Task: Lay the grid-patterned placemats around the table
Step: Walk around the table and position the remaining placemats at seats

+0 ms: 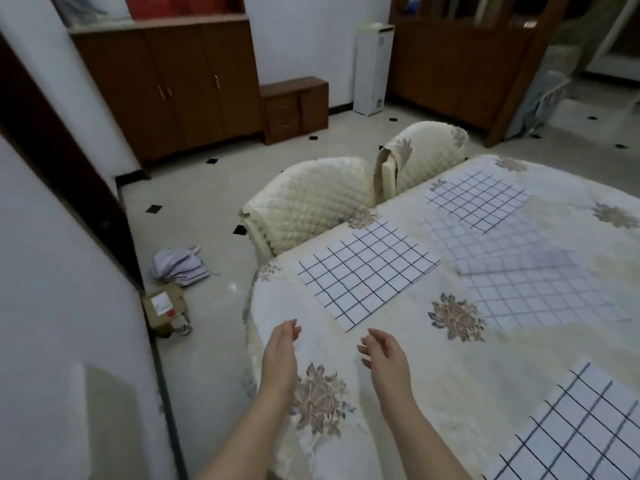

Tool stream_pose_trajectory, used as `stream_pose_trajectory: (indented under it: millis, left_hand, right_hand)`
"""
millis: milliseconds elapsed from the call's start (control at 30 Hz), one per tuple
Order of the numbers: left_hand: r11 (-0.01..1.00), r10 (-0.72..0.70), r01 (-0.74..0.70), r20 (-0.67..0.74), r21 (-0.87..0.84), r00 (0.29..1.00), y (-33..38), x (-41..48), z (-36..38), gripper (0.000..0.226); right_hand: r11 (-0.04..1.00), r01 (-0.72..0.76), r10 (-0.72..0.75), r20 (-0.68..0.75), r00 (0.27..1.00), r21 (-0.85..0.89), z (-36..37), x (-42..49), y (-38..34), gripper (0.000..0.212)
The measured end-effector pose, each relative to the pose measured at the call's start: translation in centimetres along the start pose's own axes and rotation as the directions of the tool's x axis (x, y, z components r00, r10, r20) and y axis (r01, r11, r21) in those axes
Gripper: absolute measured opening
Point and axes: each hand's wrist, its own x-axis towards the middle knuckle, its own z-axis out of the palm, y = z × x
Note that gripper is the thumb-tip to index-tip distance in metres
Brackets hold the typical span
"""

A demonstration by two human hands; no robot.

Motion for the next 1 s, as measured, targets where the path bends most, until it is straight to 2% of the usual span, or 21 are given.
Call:
stream_pose_trajectory:
  millis: [200,500,767,1000]
  left_hand:
    - [1.0,-0.02,0.02,0.022,-0.02,1.0,0.2,3.8,-2.0,0.031]
    - [0.997,-0.049,0.031,0.258,0.074,0.965,1.6,14.8,-3.7,0.028]
    - [0.989,-0.06,-0.014,0.486,0.147,0.872,4.4,21.6,-1.8,0.031]
    - [0.978,-0.097,-0.047,0.645,0.202,0.758,5.1,21.7,1.5,0.035]
  right_hand:
    - [0.999,-0.003,0.002,-0.04,0.999,-0.035,3.8,1.6,0.2,0.021]
    - [1.0,-0.021,0.022,-0.276,0.961,0.007,11.0,5.7,-0.4,0.017]
    - [0.995,-0.018,0.068,-0.545,0.836,0.097,12.9,8.1,-1.8,0.015]
    - [0.992,-0.041,0.112,-0.667,0.736,0.122,11.6,7.6,-2.2,0.017]
